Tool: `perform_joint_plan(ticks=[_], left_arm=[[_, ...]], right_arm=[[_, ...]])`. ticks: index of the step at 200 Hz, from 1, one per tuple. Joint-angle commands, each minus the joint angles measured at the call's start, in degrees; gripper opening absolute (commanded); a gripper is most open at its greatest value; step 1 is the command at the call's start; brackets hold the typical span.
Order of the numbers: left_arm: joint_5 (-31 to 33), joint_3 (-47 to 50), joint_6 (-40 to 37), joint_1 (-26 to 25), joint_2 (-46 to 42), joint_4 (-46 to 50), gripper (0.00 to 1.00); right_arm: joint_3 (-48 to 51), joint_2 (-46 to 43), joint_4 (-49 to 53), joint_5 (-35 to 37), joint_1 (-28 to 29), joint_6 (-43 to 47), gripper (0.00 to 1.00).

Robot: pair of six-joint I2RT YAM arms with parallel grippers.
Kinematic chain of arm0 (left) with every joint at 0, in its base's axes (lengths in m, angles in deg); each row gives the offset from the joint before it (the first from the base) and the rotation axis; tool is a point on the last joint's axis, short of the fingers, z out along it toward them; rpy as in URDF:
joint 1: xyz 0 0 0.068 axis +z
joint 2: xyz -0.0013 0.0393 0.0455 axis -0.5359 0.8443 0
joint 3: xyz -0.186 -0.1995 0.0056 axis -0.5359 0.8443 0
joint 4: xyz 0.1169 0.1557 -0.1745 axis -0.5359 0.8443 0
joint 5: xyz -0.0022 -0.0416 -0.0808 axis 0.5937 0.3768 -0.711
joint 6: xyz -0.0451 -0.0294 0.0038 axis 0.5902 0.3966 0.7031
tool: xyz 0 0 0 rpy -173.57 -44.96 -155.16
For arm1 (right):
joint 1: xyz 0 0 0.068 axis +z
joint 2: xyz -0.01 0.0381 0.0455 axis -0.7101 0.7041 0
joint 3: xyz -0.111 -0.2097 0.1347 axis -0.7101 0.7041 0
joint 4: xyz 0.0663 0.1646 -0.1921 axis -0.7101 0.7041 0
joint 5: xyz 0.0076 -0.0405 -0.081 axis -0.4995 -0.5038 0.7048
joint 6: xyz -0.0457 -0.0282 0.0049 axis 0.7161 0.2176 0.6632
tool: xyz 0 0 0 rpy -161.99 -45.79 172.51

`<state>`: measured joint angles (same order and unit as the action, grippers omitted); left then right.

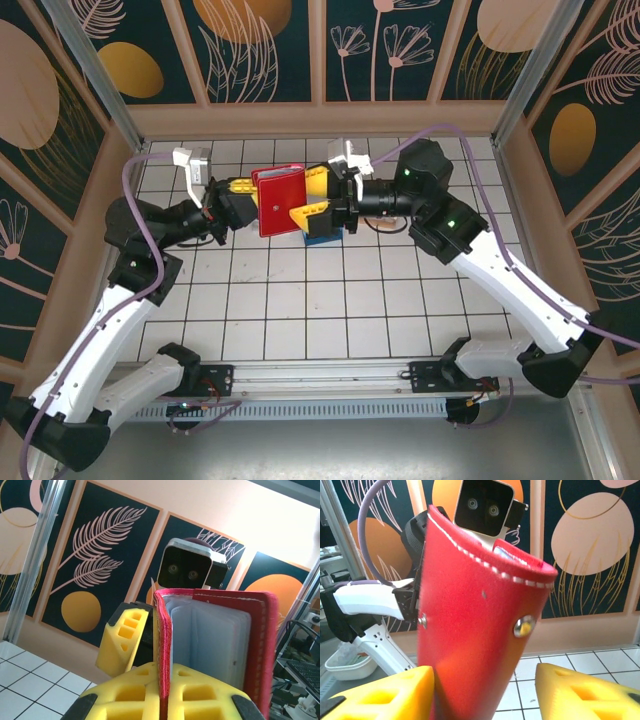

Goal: Take the credit cards out of the card holder

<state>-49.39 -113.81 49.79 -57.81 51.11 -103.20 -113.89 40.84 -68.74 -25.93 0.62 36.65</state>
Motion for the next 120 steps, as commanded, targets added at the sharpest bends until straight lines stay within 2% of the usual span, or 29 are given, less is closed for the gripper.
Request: perform_joint_plan(ticks=[1,16,34,42,72,86,103,120], left_arm=[[-2.7,-2.2,-0.5,0.1,0.0,-1.1,0.00],[-3.3,-2.5,-0.4,0.1,0.2,-1.3,0.00],[-4.2,-2.8,-0.1,0.2,0.8,-1.5,0.00],[-4.4,-3.1,-0.2,0.1,0.9,-1.2,0.00],[-3.8,-4.7,-4.1,0.1,0.3,4.8,0.00],[-2.8,-5.7,-6.5,0.1,-0.3,8.3,0.10],[-2.0,-6.8,-8.8,0.1,-0.8,11.5,0.23],[-1.3,-7.3,-10.5,0.1,-1.1,13.9,0.28]], right_arm=[[-2.4,0.5,-3.5,-1.2,0.4,-2.4,0.54],[-2.5,1.1,-3.4,-1.6,0.4,-3.0,0.54],[-2.9,2.0,-3.5,-3.1,0.4,-3.7,0.48],[-3.2,2.3,-3.1,-3.1,0.4,-3.7,0.44],[-3.1,1.6,-1.7,-1.8,0.2,-2.7,0.18],[-2.6,0.7,-1.2,-0.8,0.1,-2.2,0.08],[-1.6,-0.9,-0.8,0.4,-0.2,-1.6,0.02],[-0.3,-2.8,-0.8,1.7,-0.8,-1.4,0.00]])
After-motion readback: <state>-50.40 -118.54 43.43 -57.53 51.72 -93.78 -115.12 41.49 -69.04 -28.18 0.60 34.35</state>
